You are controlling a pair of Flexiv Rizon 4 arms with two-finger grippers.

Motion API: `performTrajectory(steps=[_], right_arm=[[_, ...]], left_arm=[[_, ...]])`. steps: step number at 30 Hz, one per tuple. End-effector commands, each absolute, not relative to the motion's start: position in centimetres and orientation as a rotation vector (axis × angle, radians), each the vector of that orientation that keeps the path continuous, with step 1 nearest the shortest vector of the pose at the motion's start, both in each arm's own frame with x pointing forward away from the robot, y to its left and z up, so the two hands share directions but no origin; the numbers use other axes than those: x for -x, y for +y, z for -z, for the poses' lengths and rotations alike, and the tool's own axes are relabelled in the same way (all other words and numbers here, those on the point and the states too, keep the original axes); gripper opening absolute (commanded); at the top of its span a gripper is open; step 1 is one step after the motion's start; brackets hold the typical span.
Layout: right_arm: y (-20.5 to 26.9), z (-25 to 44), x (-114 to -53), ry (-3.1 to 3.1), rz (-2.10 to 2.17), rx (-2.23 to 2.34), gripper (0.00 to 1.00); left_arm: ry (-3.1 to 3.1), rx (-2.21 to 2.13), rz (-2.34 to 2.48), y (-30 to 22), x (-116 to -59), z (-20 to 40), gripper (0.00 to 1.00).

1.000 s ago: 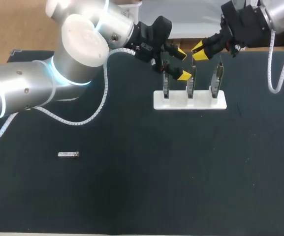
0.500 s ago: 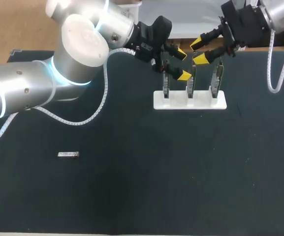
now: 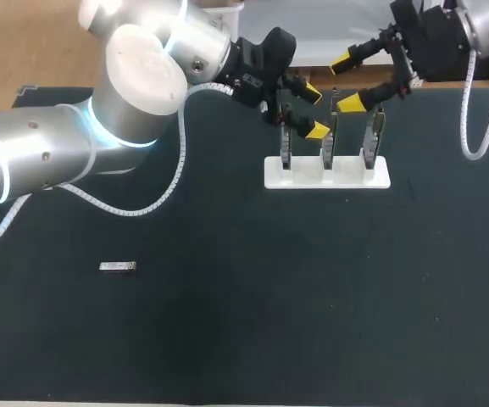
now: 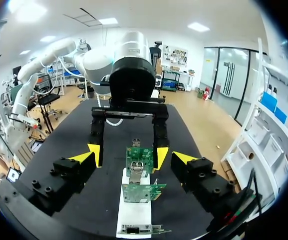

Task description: Pick up the optical module with the left hand, and insert it into the network port with the right hand.

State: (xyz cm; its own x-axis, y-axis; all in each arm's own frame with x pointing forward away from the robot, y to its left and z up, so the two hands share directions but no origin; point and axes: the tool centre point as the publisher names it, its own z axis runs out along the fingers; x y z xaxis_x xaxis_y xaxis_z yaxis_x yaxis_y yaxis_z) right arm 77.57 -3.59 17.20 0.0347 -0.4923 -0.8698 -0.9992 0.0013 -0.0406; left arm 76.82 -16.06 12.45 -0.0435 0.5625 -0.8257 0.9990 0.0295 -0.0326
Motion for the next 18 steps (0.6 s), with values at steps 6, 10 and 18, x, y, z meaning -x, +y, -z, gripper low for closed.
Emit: performTrajectory(steps=[6,10,18], right_arm=[[-4.01,-17.84,-77.36,1.523,-0.887,1.575,1.00],[-4.11,-17.88,-77.27,1.522,-0.878,1.574,0.10],[-4.19,-18.01,-77.17,1.517,-0.869,1.572,0.00]], left_arm=[[1.679,-1.602,0.879,-16.09,-76.88,-12.48,1.00],[1.679,-1.602,0.879,-16.09,-76.88,-12.48,1.00],[1.679,-1.602,0.879,-16.09,-76.88,-12.48,1.00]])
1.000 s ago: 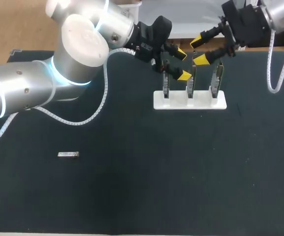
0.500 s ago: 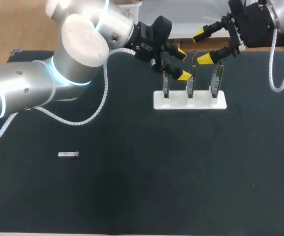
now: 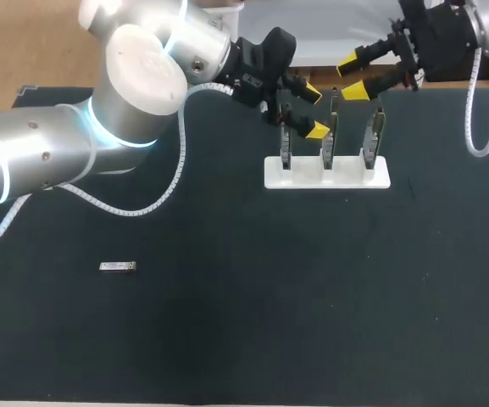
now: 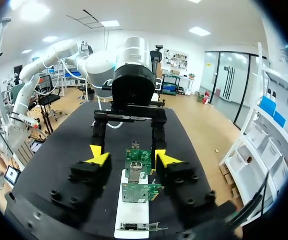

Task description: Pick up the optical module with the left hand, and insert it into the network port with the right hand.

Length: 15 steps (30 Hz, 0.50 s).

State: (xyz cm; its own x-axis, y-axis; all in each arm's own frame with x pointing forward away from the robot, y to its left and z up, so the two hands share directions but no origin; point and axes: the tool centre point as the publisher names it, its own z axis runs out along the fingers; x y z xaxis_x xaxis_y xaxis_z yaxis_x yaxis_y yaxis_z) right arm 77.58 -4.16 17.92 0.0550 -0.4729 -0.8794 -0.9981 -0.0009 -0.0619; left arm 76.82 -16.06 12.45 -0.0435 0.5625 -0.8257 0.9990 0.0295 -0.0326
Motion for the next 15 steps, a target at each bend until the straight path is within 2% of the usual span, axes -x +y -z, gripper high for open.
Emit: performTrajectory(steps=[1,15], right_arm=[[-4.19,-18.04,-77.17,1.516,-0.868,1.572,0.00],[-3.62,-18.53,-77.46,1.492,-0.864,1.576,0.00]], left_arm=[[1.679,-1.602,0.879,-16.09,-76.88,-12.48,1.00],[1.679,-1.602,0.879,-16.09,-76.88,-12.48,1.00]])
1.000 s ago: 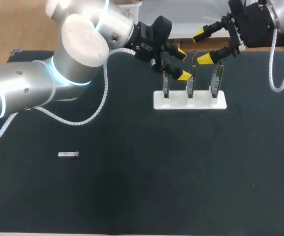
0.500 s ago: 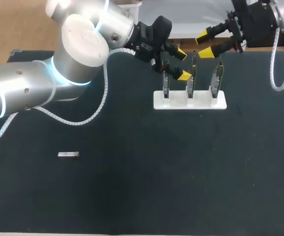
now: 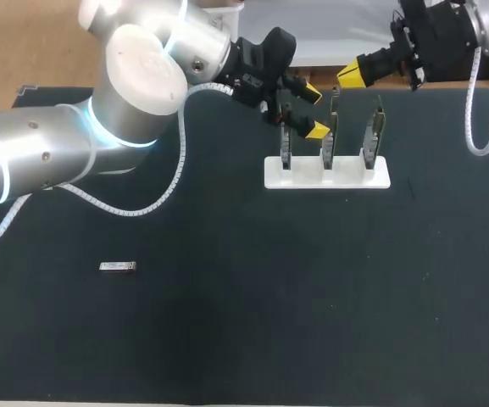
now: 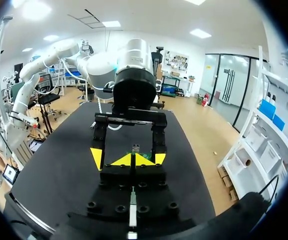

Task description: Pick up the optical module with the left hand, and insert it into the network port with the right hand.

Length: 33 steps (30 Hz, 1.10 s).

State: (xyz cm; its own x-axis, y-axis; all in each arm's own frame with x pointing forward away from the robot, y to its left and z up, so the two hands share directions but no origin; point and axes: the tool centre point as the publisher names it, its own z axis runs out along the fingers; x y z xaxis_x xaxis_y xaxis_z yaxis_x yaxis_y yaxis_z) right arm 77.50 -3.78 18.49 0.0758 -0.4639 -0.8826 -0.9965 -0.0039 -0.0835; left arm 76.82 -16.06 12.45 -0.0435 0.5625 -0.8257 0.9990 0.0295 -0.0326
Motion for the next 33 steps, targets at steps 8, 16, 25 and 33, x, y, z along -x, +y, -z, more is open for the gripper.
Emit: performTrajectory(steps=[8,16,25,33], right_arm=[[-3.2,-18.5,-77.6,1.485,-0.869,1.585,0.00],[-3.1,-18.3,-77.7,1.491,-0.870,1.589,0.00],[-3.1,-17.6,-77.8,1.512,-0.875,1.593,0.00],[-3.1,-17.2,-77.8,1.525,-0.880,1.593,0.00]], left_arm=[[1.679,-1.602,0.879,-16.1,-76.9,-12.5,1.00],[1.679,-1.602,0.879,-16.1,-76.9,-12.5,1.00],[1.679,-1.602,0.879,-16.1,-76.9,-12.5,1.00],[1.679,-1.602,0.879,-16.1,-76.9,-12.5,1.00]])
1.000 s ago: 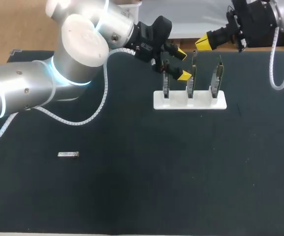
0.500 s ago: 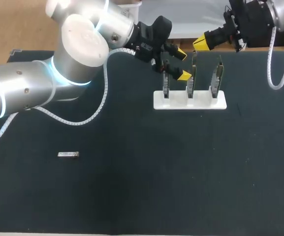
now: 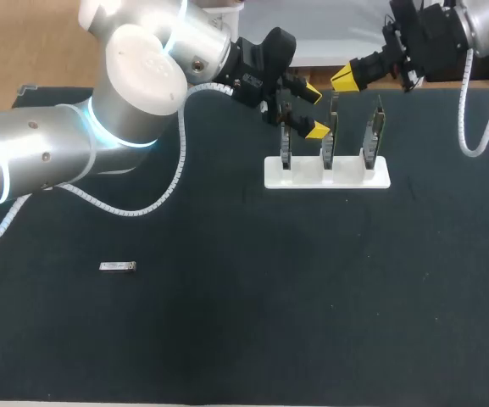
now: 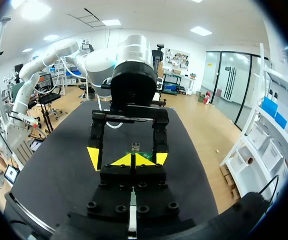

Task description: Pick up the optical module with the left hand, and insert it into the network port with the right hand.

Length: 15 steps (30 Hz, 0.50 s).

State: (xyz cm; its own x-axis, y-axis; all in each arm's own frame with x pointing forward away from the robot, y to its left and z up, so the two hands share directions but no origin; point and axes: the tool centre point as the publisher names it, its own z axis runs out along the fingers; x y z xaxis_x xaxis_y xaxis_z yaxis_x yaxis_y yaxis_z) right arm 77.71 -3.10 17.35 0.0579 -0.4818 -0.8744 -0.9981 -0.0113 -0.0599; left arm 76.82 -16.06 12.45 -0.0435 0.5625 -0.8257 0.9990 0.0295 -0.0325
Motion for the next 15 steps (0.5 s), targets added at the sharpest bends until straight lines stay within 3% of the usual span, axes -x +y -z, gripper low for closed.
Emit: performTrajectory(steps=[1,15], right_arm=[[-3.1,-17.1,-77.8,1.527,-0.880,1.593,0.00],[-3.1,-15.9,-77.8,1.568,-0.900,1.593,0.00]], left_arm=[[1.679,-1.602,0.879,-16.1,-76.9,-12.5,1.00],[1.679,-1.602,0.879,-16.1,-76.9,-12.5,1.00]])
